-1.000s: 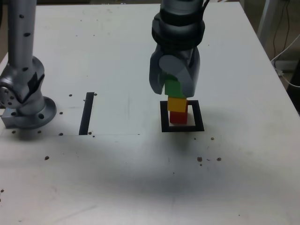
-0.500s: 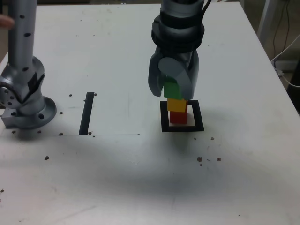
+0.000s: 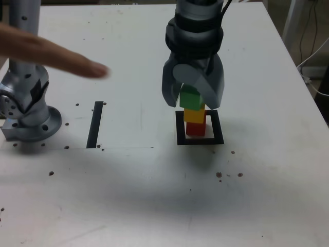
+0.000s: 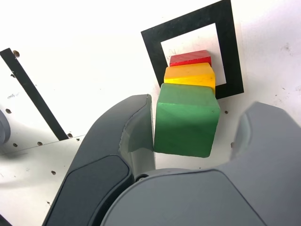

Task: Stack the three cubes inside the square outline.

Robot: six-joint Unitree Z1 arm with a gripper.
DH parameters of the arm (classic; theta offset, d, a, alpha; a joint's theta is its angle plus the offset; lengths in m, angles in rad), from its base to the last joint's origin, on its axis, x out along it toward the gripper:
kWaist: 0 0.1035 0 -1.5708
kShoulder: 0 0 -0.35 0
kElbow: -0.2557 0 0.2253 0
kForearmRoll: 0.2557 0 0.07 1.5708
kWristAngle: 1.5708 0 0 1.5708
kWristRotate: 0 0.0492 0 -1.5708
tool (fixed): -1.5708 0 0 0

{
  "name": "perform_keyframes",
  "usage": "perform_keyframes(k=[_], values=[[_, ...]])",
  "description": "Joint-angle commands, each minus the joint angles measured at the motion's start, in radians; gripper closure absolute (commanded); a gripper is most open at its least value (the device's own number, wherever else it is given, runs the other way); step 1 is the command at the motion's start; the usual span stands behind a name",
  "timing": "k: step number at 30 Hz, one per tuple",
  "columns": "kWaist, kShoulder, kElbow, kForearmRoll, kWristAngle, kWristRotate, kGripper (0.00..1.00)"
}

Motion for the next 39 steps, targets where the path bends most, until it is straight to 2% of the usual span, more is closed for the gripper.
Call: perform_keyframes(k=[1,6,14,20,24,27,33,39], values=[[0.001,-0.010,-0.005,-0.003,0.003,0.001,0.01],[0.001,-0.064,0.001,-0.003,0.000,0.015,0.01],[0.009,-0.219,0.066,0.016,-0.012,0.042,0.01],[0.042,-0.318,0.156,0.044,-0.020,0.047,0.01],[0.092,-0.373,0.271,0.051,-0.044,0.054,0.01],[0.119,-0.398,0.360,0.046,-0.052,0.055,0.01],[0.128,-0.403,0.474,0.031,-0.041,0.051,0.01],[0.131,-0.404,0.614,-0.050,-0.078,0.032,0.01]])
